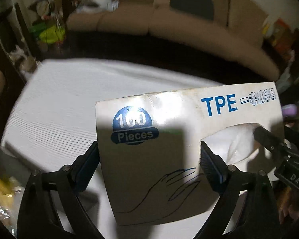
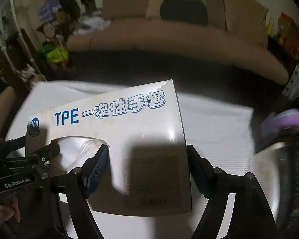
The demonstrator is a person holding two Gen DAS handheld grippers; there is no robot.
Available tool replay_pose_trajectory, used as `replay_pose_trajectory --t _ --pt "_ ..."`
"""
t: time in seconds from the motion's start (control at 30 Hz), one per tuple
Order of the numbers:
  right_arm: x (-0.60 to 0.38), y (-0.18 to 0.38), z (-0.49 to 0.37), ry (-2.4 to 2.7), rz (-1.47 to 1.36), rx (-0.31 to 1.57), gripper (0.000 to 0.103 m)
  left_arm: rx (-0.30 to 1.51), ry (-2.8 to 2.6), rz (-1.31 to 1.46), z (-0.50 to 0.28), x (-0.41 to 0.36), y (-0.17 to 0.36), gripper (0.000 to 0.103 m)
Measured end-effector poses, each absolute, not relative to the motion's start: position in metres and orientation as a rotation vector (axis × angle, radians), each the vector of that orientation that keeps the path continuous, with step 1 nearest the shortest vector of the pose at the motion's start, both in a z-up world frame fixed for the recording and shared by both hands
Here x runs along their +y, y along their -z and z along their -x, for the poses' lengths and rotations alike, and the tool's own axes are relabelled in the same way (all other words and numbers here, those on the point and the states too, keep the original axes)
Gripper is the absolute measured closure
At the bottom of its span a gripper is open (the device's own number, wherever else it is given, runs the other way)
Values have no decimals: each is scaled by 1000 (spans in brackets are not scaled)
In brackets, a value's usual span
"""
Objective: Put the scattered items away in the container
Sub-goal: 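Grasp the glove box edge with the left tool while the right tool grips its opening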
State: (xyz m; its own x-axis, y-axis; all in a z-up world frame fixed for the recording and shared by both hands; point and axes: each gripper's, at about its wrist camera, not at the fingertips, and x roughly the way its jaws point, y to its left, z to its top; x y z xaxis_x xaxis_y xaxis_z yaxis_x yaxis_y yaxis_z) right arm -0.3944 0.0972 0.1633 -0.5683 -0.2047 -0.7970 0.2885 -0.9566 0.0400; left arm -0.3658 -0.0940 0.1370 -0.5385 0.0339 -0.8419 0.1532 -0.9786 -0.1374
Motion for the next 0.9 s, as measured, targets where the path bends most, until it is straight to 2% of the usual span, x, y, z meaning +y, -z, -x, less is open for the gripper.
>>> replay_pose_trajectory --t 0.17,0.23,0.33,0.5,0.67,0.77,0.9 --pt "48 -240 339 2492 -1089 170 23 330 2736 -1236 276 -158 -220 8" --pt "14 -258 316 2442 -1035 212 24 391 2707 -1179 237 -197 -236 8" --pt "-53 -267 280 2346 -994 319 23 512 2636 -1141 179 -264 -232 8" --pt "-154 -239 228 2223 -1046 452 23 556 2523 -1237 115 -349 -199 8" --pt "-208 -188 212 2139 -1256 287 23 305 2420 -1428 114 -397 -182 8" --pt "-239 -169 207 2060 -1260 315 24 259 2395 -1463 111 -412 -170 9" --pt "-276 -169 215 2050 -1202 400 24 426 2391 -1434 92 -441 -152 10"
